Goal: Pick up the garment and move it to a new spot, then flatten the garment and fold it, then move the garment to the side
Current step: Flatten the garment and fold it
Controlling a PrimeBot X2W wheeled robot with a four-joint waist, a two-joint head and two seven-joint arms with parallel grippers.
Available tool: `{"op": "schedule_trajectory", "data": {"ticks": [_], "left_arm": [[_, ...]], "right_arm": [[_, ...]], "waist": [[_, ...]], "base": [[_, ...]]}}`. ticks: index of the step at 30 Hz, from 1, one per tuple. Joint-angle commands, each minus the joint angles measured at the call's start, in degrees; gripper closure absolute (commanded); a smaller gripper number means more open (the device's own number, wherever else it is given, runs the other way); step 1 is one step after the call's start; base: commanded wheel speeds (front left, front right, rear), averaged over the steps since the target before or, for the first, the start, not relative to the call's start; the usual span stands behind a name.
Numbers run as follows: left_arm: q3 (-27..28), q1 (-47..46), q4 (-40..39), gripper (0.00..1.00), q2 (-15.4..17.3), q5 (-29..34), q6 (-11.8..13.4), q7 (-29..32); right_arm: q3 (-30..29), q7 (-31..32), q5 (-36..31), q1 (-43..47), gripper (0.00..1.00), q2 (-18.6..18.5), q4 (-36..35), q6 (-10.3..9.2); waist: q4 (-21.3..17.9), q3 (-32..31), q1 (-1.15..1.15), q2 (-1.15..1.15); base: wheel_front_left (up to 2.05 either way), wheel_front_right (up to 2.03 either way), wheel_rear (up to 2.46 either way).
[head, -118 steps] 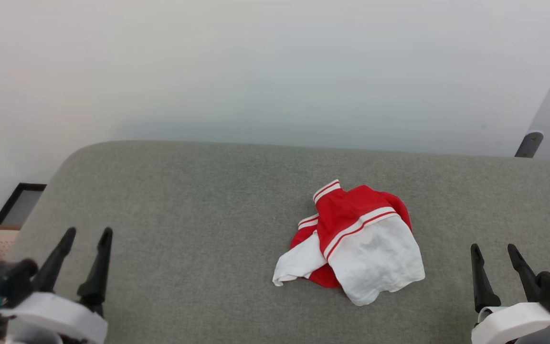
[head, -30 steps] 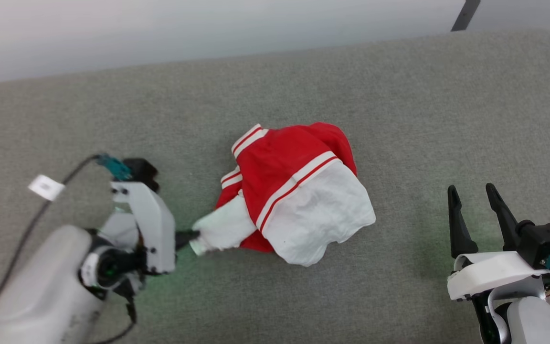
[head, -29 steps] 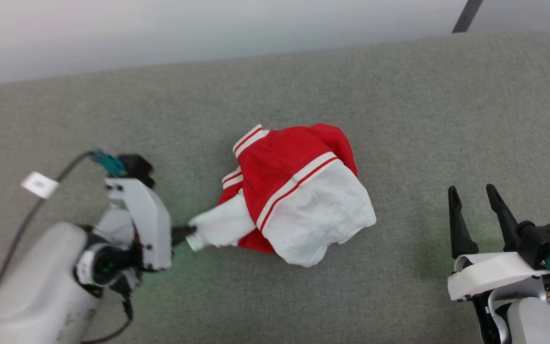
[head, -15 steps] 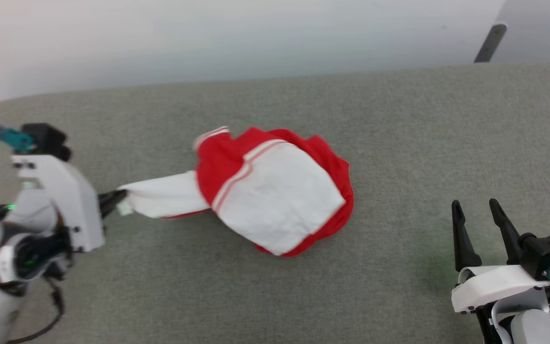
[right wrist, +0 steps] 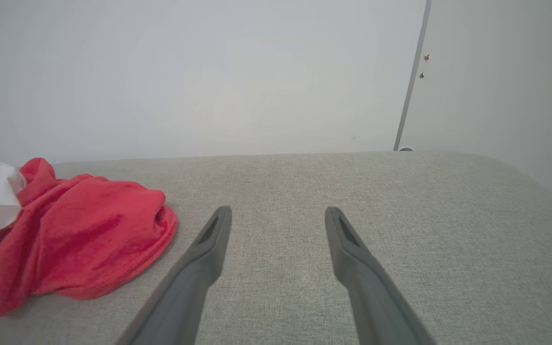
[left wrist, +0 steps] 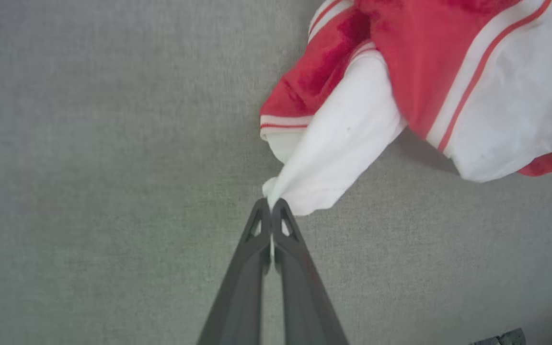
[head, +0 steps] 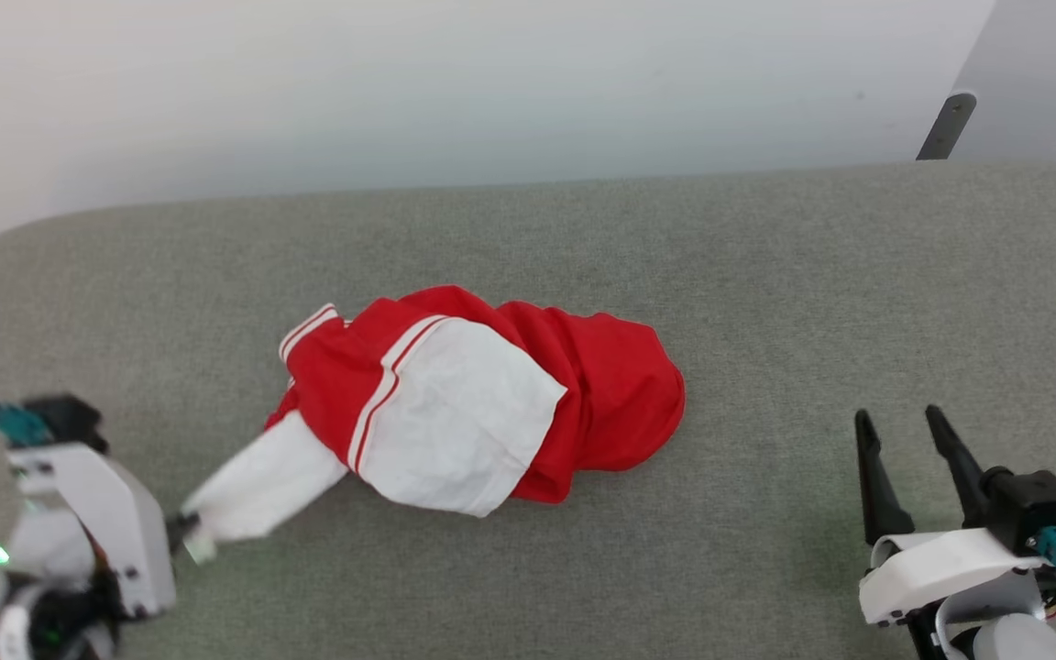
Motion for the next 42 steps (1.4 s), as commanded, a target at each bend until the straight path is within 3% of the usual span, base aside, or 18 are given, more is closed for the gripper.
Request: {"op": "schedule_trajectory", "data": {"ticks": [1,5,6,8,9,10,20,25,33,42], "left_arm": [[-0.50,0.79,0.89,1.00,-0.91,0.07,-0.26,-0.37],[-1.99,1.50,4.82,1.00,-3.86,-0.52,-1.34,-1.28],[-2.26,1.32,5.78,0.77,-4.39,-0.38,-1.76,-1.67],[-2.97,0.86,7.44,0.58,-5.13,0.02,-2.56,-2.09],[-3.20,0.59,8.03,0.45,-5.39,0.15,-2.97,-2.19],[-3.25,0.18,8.55,0.00,-5.40,0.48,-3.27,-2.51],[-2.59,-1.53,7.33,0.00,-4.82,1.34,-3.73,-4.52],[-1.79,-0.51,3.19,0.00,-4.32,3.53,-3.11,-8.96],[0.12,3.33,-1.66,0.00,-5.77,10.14,-2.98,-25.47],[2.49,10.16,0.00,0.00,-9.71,15.61,-2.05,-46.03]], "right_arm": [[0.31,0.15,0.55,0.53,0.00,-0.27,0.00,0.00],[1.34,0.53,0.66,0.69,0.00,-0.37,0.02,0.00],[1.59,0.58,0.58,0.74,0.00,-0.44,0.00,0.00],[1.97,0.77,0.54,0.93,0.00,-0.69,-0.08,0.00],[2.19,0.92,0.47,0.98,0.00,-0.81,-0.17,0.00],[2.30,0.99,0.42,1.07,0.00,-0.89,-0.26,0.00],[3.78,2.85,0.72,1.98,0.00,-2.22,-1.51,0.00],[5.98,4.92,1.68,0.68,0.00,-2.72,-3.03,0.00],[11.32,10.05,4.47,-2.80,0.00,-3.19,-4.01,0.00],[17.48,20.02,7.70,-7.13,0.00,-4.74,-1.00,0.00]], "waist": [[-0.15,-0.29,0.00,0.00],[-0.22,-1.00,0.00,0.00],[-0.20,-1.21,0.00,0.00],[-0.04,-1.65,0.00,0.00],[0.07,-1.85,0.00,0.00],[0.23,-2.08,0.00,0.00],[3.75,-5.13,0.00,0.00],[6.81,-6.53,0.00,0.00],[12.79,-7.68,0.00,0.00],[19.27,-8.20,0.00,0.00]], "base": [[0.00,0.00,0.00],[0.00,0.00,0.00],[0.00,0.00,0.00],[0.00,0.00,0.00],[0.00,0.00,0.00],[0.00,0.00,0.00],[0.00,0.00,0.00],[0.00,0.00,0.00],[0.00,0.00,0.00],[0.00,0.00,0.00]]}}
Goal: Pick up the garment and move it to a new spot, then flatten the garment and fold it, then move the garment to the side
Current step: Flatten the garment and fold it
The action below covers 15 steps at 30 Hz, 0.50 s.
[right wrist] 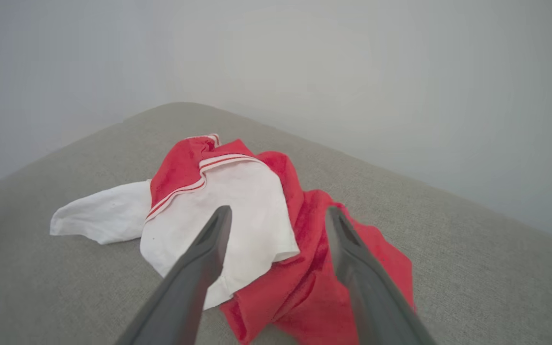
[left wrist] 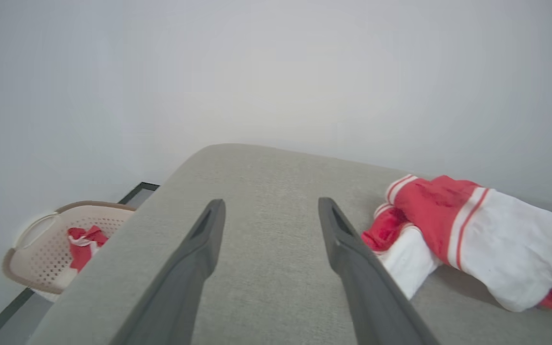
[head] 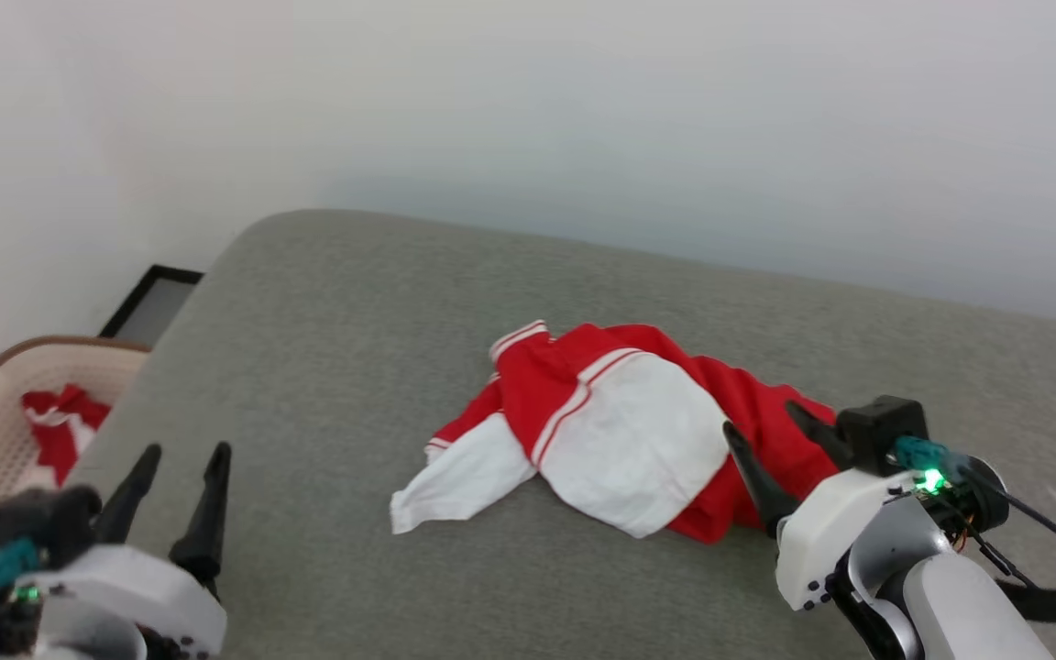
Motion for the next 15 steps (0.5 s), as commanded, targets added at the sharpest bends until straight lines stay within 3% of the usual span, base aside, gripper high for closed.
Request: {"op": "schedule_trajectory", "data": {"ticks": [1,6,15], "left_arm": [[0.42,1.41,0.31,0.00,-1.04,0.89,0.49,-2.92],[1.92,4.34,0.74,0.00,-4.10,2.41,1.48,-7.67],[7.25,8.51,-0.64,0.00,-10.77,6.59,-0.23,-8.42]], "right_arm": [[0.63,1.65,0.55,-1.09,0.00,-0.47,0.68,0.00],[-0.44,6.99,-0.49,-2.84,0.00,-1.13,3.16,0.00],[-4.26,14.85,-4.00,-4.85,0.00,-0.89,6.51,0.00]], "waist": [[3.51,-0.49,0.00,0.00],[5.99,-0.12,0.00,0.00],[8.50,1.29,0.00,0.00]], "base": [[0.00,0.00,0.00],[0.00,0.00,0.00],[0.00,0.00,0.00]]}}
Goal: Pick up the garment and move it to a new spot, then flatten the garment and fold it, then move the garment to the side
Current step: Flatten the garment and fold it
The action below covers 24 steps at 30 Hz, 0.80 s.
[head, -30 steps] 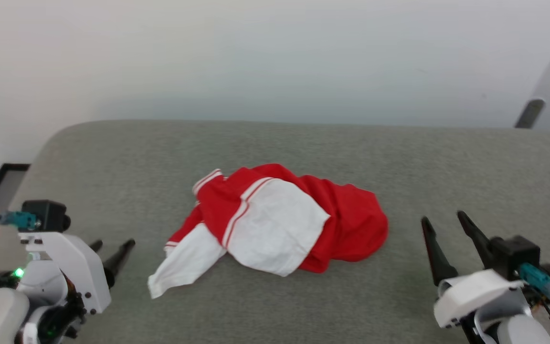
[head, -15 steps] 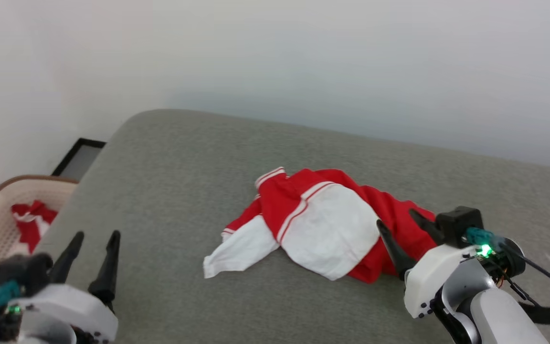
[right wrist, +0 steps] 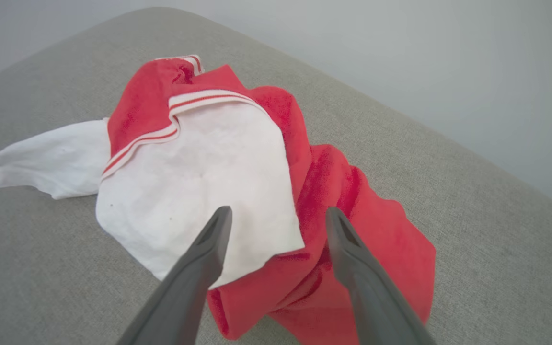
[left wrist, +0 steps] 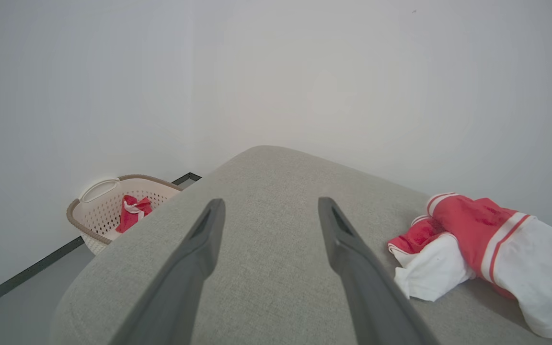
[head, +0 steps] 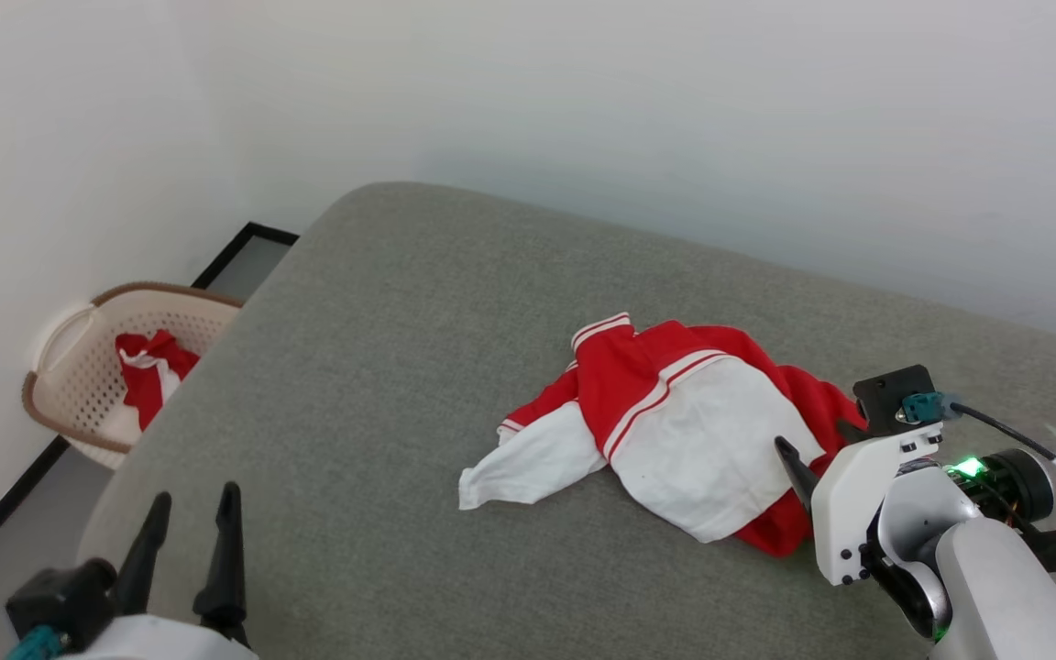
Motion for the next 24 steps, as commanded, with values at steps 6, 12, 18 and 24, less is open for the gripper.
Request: {"op": "schedule_trajectory", "data": {"ticks": [6,12,18,24], "left_arm": [[3.64,2.16,0.61,0.00,-3.52,2.84,-3.02,-0.01],[6.66,2.12,1.40,0.00,-6.42,5.02,-5.69,-0.02],[9.53,2.23,1.71,0.00,-8.62,6.89,-7.96,-0.02],[12.01,3.02,1.63,0.00,-10.35,8.54,-9.26,-0.02]], "right_arm": [[-1.77,3.74,-1.65,-1.06,0.00,0.94,1.72,0.00],[-1.40,4.16,-2.26,-1.45,1.00,0.96,2.59,0.00],[-0.26,3.25,-1.51,-2.25,1.00,0.35,2.34,0.00],[-0.55,3.18,0.34,-3.02,1.00,-0.66,-0.13,0.00]], "waist": [[1.27,1.37,0.00,0.00],[1.84,2.15,0.00,0.00],[1.56,2.64,0.00,0.00],[0.44,2.63,0.00,0.00]], "base": [[0.00,0.00,0.00],[0.00,0.00,0.00],[0.00,0.00,0.00],[0.00,0.00,0.00]]}}
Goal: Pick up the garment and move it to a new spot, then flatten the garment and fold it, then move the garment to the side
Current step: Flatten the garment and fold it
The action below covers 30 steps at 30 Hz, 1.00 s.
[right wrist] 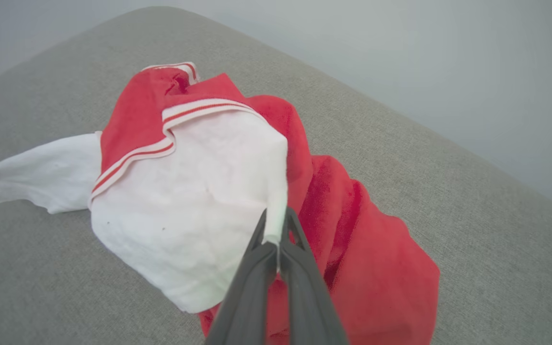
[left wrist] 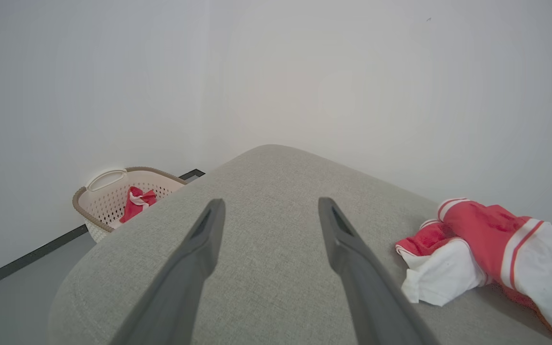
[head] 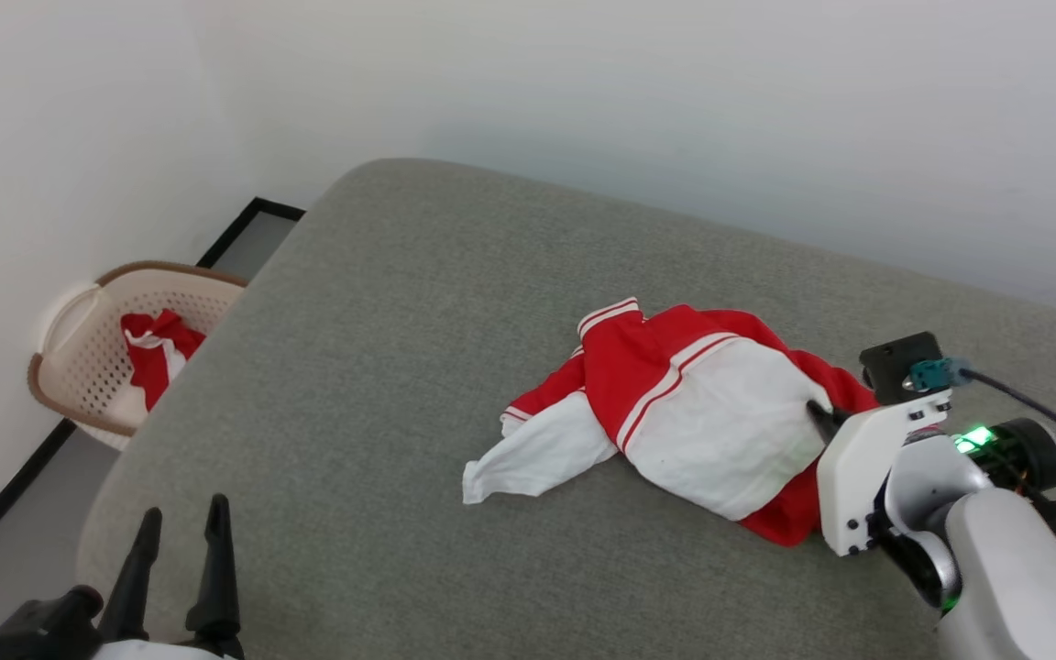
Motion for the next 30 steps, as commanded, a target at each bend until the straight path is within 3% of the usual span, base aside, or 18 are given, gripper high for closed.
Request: {"op": "schedule_trajectory", "data": {"ticks": [1,10,19,30], "left_arm": [[0.51,0.52,-0.08,0.00,-0.26,0.57,-0.35,-0.01],[2.17,0.70,-0.02,0.00,-1.74,2.09,-1.61,-0.02],[2.87,1.32,0.35,0.00,-1.54,2.65,-2.33,-0.02],[2.55,0.91,0.45,0.00,-1.35,2.50,-2.93,-0.02]], "right_arm": [[-0.43,0.07,0.59,-0.51,1.00,-0.48,-0.68,0.00],[-5.81,3.38,2.44,0.36,1.00,-3.62,-7.01,0.00],[-15.62,8.27,2.50,4.86,1.00,-9.11,-11.88,0.00],[-25.46,8.25,-0.63,11.79,1.00,-11.49,-8.10,-0.01]], "waist": [[-0.47,-0.07,0.00,0.00],[-2.82,-0.82,0.00,0.00],[-5.15,-1.44,0.00,0.00],[-7.07,-1.05,0.00,0.00]], "base": [[0.00,0.00,0.00],[0.00,0.00,0.00],[0.00,0.00,0.00],[0.00,0.00,0.00]]}}
